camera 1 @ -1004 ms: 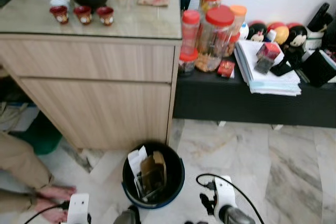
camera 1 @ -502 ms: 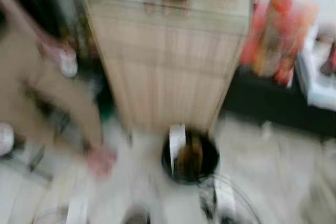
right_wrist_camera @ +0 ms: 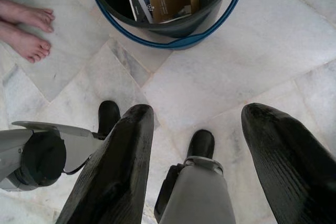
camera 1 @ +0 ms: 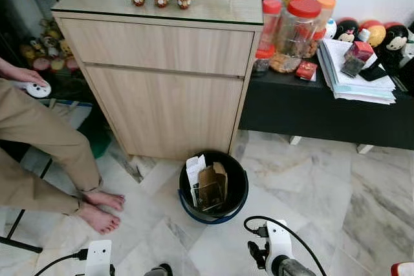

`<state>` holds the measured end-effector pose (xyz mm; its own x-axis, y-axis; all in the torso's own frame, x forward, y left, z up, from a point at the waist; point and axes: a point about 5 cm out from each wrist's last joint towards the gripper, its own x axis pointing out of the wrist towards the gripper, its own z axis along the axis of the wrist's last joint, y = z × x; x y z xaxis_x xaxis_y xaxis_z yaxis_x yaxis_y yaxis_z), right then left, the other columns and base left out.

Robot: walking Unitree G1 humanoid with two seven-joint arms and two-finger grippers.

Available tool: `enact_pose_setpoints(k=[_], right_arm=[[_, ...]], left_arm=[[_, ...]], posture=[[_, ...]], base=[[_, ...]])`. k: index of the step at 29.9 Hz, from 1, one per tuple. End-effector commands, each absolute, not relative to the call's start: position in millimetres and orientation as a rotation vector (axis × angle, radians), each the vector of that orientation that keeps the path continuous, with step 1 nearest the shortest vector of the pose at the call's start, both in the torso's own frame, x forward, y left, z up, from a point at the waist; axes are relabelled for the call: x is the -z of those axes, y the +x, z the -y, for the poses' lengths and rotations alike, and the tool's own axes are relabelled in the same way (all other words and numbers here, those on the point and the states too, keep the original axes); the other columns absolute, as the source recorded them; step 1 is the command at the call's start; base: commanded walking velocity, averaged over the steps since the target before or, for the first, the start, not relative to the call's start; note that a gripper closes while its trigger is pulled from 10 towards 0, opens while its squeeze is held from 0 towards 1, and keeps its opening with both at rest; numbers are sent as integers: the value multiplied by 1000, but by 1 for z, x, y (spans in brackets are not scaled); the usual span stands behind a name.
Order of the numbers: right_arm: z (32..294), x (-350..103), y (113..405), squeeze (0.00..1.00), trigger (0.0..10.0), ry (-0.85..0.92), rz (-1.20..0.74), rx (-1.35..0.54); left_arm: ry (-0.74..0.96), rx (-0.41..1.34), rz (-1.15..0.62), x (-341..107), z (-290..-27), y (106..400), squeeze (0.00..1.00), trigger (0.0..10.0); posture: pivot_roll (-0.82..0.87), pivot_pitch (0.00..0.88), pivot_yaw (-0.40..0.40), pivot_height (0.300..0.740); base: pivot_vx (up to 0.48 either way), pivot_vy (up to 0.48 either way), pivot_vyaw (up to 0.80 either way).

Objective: Picking trash to rubbish bin

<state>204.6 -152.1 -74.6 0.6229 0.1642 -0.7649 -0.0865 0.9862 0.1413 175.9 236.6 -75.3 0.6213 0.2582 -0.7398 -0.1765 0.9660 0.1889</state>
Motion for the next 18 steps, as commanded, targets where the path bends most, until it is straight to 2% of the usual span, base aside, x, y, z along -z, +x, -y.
enact_pose_setpoints(k=[1, 5, 9, 10, 12, 14, 18], right_arm=[[151, 76, 202, 0, 10000, 108, -893, -135], [150, 75, 204, 0, 10000, 102, -880, -143], [147, 67, 216, 0, 10000, 58, -806, -193], [144, 56, 230, 0, 10000, 53, -723, -227], [143, 51, 236, 0, 10000, 54, -689, -238], [138, 24, 267, 0, 10000, 80, -521, -265], [128, -4, 294, 0, 10000, 81, -386, -298]], left_arm=[[109, -260, -894, 79, -239, 167, 0, 10000], [123, -260, -889, 79, -239, 167, 0, 10000], [174, -275, -800, 71, -242, 177, 0, 10000], [182, -311, -702, 60, -247, 190, 0, 10000], [179, -327, -663, 55, -249, 194, 0, 10000], [179, -348, -448, 27, -254, 223, 0, 10000], [185, -334, -261, -4, -251, 252, 0, 10000]], posture=[[120, 159, -42, 740], [125, 159, -41, 740], [127, 165, -37, 740], [127, 168, -37, 740], [127, 169, -37, 740], [124, 172, -36, 740], [128, 169, -37, 740]], base=[[0, 0, 0], [0, 0, 0], [0, 0, 0], [0, 0, 0], [0, 0, 0], [0, 0, 0], [0, 0, 0]])
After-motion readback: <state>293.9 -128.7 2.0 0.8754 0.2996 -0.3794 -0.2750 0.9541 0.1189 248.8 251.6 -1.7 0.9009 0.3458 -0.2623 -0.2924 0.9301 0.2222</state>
